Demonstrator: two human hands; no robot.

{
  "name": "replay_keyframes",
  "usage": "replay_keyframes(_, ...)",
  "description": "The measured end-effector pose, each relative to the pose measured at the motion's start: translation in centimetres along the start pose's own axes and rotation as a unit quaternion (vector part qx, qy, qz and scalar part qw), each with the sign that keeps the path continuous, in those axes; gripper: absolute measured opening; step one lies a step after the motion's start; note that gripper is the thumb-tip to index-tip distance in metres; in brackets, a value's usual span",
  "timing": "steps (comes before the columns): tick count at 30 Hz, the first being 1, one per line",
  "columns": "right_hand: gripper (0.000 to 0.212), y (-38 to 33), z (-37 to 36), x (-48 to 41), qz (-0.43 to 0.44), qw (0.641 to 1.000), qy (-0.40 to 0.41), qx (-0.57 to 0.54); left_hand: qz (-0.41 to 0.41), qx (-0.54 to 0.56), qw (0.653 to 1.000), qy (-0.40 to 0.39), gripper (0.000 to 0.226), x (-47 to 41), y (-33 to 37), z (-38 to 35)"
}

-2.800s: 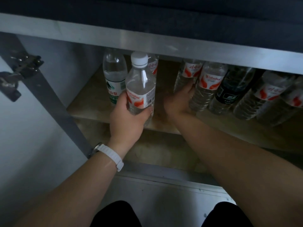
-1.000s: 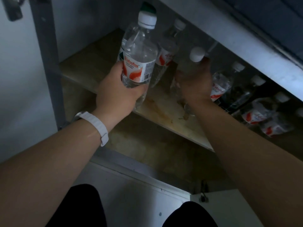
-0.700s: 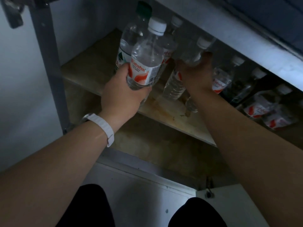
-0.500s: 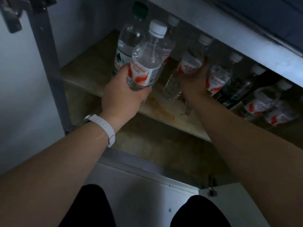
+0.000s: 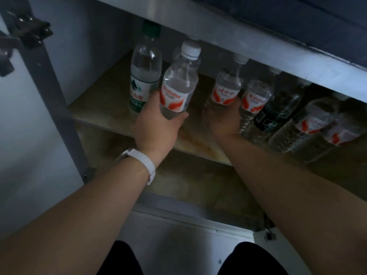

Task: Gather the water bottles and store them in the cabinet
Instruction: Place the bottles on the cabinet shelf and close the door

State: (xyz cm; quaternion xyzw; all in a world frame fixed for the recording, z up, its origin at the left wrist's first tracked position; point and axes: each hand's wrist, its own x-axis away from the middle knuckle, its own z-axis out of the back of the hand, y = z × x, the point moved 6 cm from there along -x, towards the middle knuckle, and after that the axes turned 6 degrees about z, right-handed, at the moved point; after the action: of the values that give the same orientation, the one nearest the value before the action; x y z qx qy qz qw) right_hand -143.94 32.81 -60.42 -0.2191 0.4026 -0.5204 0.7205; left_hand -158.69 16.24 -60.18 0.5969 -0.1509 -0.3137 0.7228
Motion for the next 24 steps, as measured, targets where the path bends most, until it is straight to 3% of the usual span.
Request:
replay_keyframes(9, 0.062, 0.7, -0.3, -0.7, -0.033, 0.999, 0.005, -0.016, -0.022, -0.037, 0.999, 0.028, 0.064, -0.7, -0.3, -1.7)
replay_keyframes(18, 0.048, 1.4, -0.9, 0.5, 0.017, 0.999, -0.014, -0.042, -0.024, -0.066, 0.997, 0.028, 0.06, -0.1, 0.1, -1.2)
replay_keyframes(21, 0.057, 1.7, -0.8, 2.6, -0.041, 0.996, -0.027, -0.073, -0.009, -0.049, 0.999, 0.022, 0.059, 0.9, 0.1, -0.4)
replay_keyframes(24, 0.072, 0.9, -0.1, 5.7, -0.043, 0.993, 0.016, -0.108, 0.005, -0.044, 0.999, 0.026, 0.057, 2.2, 0.0, 1.1)
